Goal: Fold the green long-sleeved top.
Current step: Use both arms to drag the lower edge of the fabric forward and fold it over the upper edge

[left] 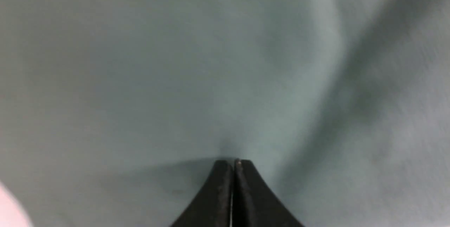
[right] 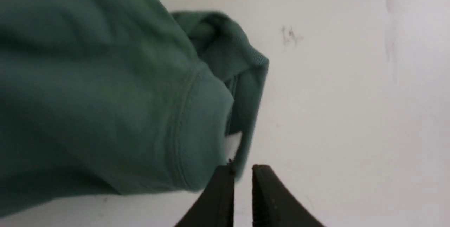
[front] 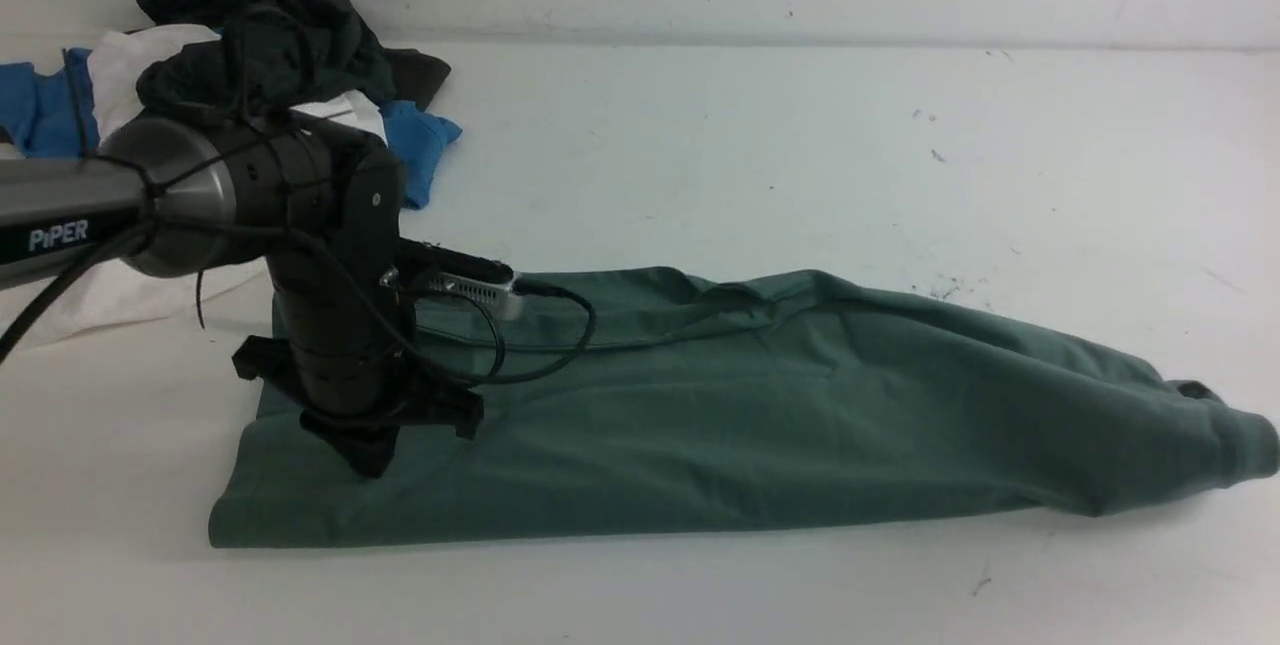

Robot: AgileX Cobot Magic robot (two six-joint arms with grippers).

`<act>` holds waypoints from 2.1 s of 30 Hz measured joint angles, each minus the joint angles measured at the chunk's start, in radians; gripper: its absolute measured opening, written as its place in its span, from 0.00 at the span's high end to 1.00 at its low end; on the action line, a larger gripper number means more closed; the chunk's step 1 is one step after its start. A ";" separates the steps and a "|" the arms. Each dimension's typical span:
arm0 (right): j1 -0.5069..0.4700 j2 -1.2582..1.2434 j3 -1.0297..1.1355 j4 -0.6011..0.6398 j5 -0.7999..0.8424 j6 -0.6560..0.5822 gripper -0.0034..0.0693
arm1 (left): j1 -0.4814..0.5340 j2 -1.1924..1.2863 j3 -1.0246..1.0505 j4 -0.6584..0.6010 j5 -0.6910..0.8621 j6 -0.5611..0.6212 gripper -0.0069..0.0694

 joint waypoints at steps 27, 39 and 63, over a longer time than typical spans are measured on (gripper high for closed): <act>0.199 0.482 -0.378 -0.064 0.095 -0.039 0.90 | -0.006 0.001 -0.030 -0.072 0.013 0.036 0.91; 0.200 0.436 -0.430 -0.134 0.167 -0.035 0.97 | -0.006 0.001 -0.030 -0.071 0.016 0.036 0.91; 0.200 0.557 -0.433 0.017 0.132 -0.054 0.91 | -0.006 0.001 -0.030 -0.071 0.040 0.037 0.91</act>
